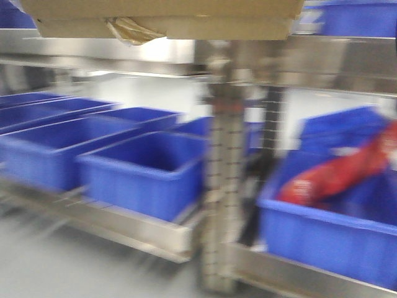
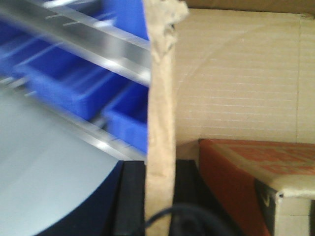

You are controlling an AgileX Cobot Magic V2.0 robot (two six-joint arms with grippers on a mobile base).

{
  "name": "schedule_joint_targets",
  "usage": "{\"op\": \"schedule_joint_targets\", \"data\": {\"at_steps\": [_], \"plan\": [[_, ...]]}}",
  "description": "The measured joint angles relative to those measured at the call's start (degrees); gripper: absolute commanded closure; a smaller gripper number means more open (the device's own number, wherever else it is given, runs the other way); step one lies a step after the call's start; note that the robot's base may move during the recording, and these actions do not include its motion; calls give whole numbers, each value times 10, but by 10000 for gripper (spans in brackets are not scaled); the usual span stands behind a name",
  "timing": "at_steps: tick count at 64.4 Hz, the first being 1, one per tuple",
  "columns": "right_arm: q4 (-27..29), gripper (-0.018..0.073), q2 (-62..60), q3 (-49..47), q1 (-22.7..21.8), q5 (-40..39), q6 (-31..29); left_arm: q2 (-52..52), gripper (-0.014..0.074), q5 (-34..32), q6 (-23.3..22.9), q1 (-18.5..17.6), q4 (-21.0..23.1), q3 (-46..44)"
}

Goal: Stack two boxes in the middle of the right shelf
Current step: 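Hold the box stack with both grippers while driving to the steel shelf, then push the held box stack forward onto the middle shelf level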

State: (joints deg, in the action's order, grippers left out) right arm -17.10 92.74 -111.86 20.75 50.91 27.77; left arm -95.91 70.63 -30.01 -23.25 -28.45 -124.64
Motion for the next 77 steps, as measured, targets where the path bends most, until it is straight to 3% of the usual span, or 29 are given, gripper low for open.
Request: {"op": "schedule_joint_targets", "data": {"at_steps": [77], "plan": [[0,711,-1,0,0,0,-1,0,708,-2,0,0,2,0]]}}
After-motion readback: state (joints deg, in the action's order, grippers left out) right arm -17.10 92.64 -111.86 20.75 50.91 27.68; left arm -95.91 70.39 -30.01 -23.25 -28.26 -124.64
